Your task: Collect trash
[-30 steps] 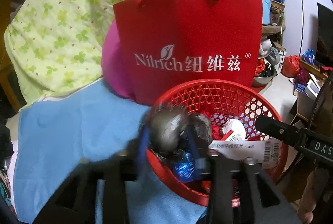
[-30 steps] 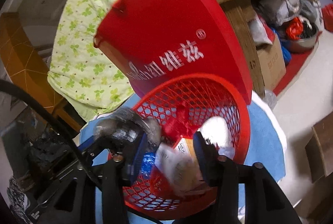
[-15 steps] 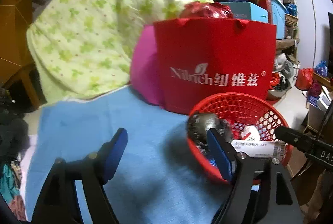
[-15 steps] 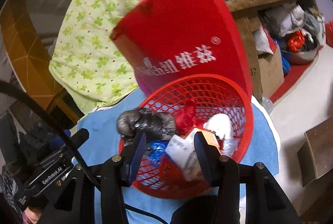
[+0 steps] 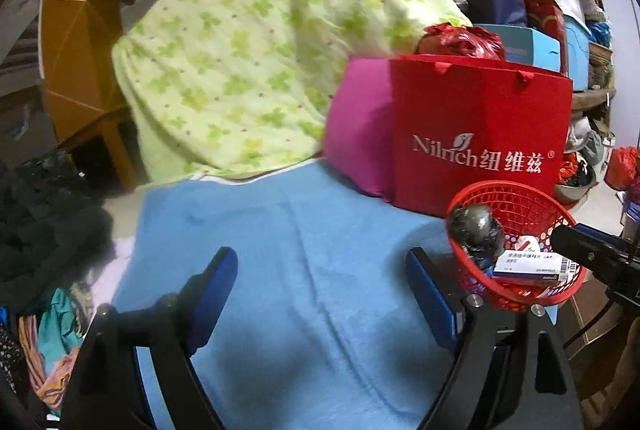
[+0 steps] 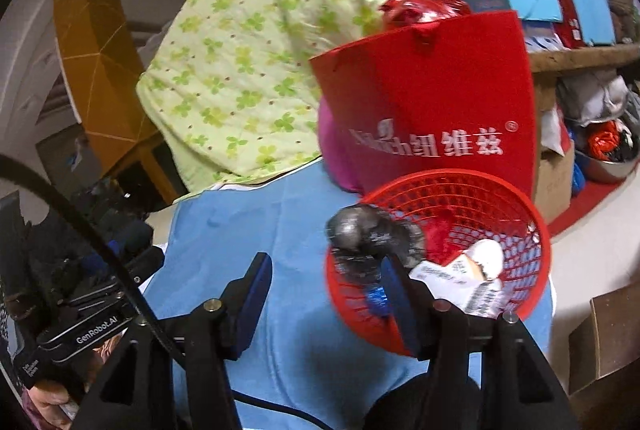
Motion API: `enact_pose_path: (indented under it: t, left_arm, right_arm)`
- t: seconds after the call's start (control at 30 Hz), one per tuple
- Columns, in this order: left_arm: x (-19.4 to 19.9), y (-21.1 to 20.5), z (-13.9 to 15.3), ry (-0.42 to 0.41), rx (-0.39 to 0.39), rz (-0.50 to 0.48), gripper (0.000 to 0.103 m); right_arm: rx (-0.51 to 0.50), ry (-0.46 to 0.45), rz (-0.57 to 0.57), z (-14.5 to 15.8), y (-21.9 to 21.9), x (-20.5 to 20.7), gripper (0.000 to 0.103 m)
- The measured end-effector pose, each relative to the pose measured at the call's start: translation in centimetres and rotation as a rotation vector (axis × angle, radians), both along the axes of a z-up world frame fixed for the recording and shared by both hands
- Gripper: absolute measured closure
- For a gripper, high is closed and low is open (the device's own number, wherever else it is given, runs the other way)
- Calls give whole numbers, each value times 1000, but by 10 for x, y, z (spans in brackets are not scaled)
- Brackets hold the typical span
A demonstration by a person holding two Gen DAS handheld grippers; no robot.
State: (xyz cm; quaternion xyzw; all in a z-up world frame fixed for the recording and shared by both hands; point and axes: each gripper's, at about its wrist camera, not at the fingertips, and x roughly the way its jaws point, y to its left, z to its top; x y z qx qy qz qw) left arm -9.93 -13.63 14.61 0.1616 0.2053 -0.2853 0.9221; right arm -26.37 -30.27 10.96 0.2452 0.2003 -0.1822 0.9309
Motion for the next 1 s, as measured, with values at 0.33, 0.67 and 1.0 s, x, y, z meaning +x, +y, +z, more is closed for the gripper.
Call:
enact_pose_path:
  t: [0.33, 0.67, 1.0]
  left_arm:
    - [-2, 56, 13, 4, -17, 102, 16]
    - [-18, 86, 23, -21, -27, 155, 8]
    - [-29, 88, 23, -7, 29, 179, 7]
  right_arm:
    - [-69, 2, 67, 21, 50, 10, 41]
    - [-115, 12, 94, 33, 80, 3, 40]
    - [-148, 11, 97, 36, 95, -6, 36]
